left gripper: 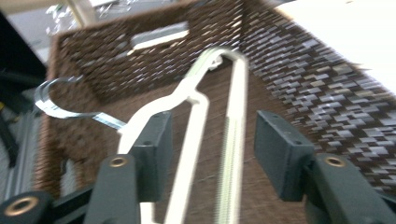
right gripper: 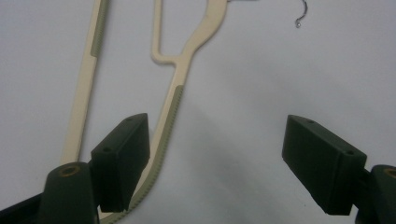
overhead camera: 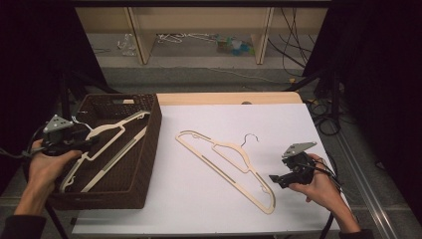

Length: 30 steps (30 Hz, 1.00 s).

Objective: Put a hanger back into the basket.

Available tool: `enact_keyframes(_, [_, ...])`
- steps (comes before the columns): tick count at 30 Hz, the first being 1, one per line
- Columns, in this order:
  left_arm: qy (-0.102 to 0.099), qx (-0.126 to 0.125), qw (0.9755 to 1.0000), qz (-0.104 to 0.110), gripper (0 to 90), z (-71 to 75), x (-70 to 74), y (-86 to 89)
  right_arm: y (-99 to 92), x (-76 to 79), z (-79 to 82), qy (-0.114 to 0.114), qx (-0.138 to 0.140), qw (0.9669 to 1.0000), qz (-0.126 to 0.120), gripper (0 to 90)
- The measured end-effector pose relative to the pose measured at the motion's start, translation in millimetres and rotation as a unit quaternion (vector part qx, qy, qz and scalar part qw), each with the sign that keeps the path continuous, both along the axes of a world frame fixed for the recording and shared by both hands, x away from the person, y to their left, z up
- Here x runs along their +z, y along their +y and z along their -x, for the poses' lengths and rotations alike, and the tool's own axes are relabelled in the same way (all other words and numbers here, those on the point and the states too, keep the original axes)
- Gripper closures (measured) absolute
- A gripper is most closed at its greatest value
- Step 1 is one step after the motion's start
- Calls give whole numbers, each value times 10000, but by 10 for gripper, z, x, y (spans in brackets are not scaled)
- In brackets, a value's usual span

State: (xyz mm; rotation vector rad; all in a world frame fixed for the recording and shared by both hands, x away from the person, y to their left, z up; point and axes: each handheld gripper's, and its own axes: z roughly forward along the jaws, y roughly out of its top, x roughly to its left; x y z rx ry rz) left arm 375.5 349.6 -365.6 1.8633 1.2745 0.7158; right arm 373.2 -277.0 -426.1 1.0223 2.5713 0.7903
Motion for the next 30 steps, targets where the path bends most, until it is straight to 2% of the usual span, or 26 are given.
enact_keyframes(1, [-41,-59,9999,77,453,50,26,-56,9,-5,3,-1,0,10000,-36,244])
enact_keyframes(2, [-74,-118,9998,133,440,88,46,-99,11,-24,-15,-164,86,9998,-57,244])
enact_keyframes(3, [-116,-198,9995,214,429,138,70,-156,13,-23,-14,-165,86,9998,-54,244])
enact_keyframes(5, [-230,-327,9985,367,409,241,108,-280,31,-12,11,-11,-21,10000,-61,244])
enact_keyframes(6, [-263,-405,9979,426,399,294,125,-346,33,-17,11,-35,-3,10000,-55,244])
enact_keyframes(7, [-338,-534,9964,565,386,395,144,-492,30,-12,10,5,39,10000,-23,244])
enact_keyframes(8, [-338,-534,9964,565,370,395,144,-492,33,-17,8,-1,31,10000,-27,244])
enact_keyframes(9, [-336,-625,9956,607,370,439,148,-567,33,-17,8,-1,31,10000,-27,244])
enact_keyframes(10, [-341,-698,9946,687,354,498,145,-672,37,-17,10,38,27,10000,-29,244])
enact_keyframes(12, [-418,-961,9925,634,348,571,143,-817,42,-34,5,-29,54,10000,-25,244])
enact_keyframes(14, [-405,-1152,9902,681,328,642,135,-983,46,-39,-1,-72,84,9999,-28,244])
enact_keyframes(16, [-450,-1371,9866,763,320,710,112,-1155,53,-26,4,27,47,10000,-24,246])
enact_keyframes(18, [-479,-1530,9835,838,315,758,64,-1304,52,-37,-1,-21,109,9999,-19,248])
enact_keyframes(19, [-433,-1577,9826,876,311,785,31,-1382,54,-39,1,21,104,9999,-21,248])
enact_keyframes(20, [-423,-1696,9809,856,302,792,6,-1429,53,-42,1,43,140,9999,45,248])
enact_keyframes(23, [-290,-1960,9759,912,294,834,-99,-1614,75,-62,6,86,131,9999,13,249])
enact_keyframes(26, [-297,-2312,9689,826,269,869,-213,-1756,86,-78,-1,73,183,9998,81,249])
enact_keyframes(27, [-272,-2344,9684,805,264,892,-257,-1797,95,-99,-2,-22,159,9999,10,249])
enact_keyframes(28, [-257,-2428,9663,822,253,910,-314,-1836,97,-101,-2,-33,154,9999,16,249])
enact_keyframes(30, [-232,-2448,9654,873,236,935,-380,-1865,104,-80,18,121,136,9998,68,249])
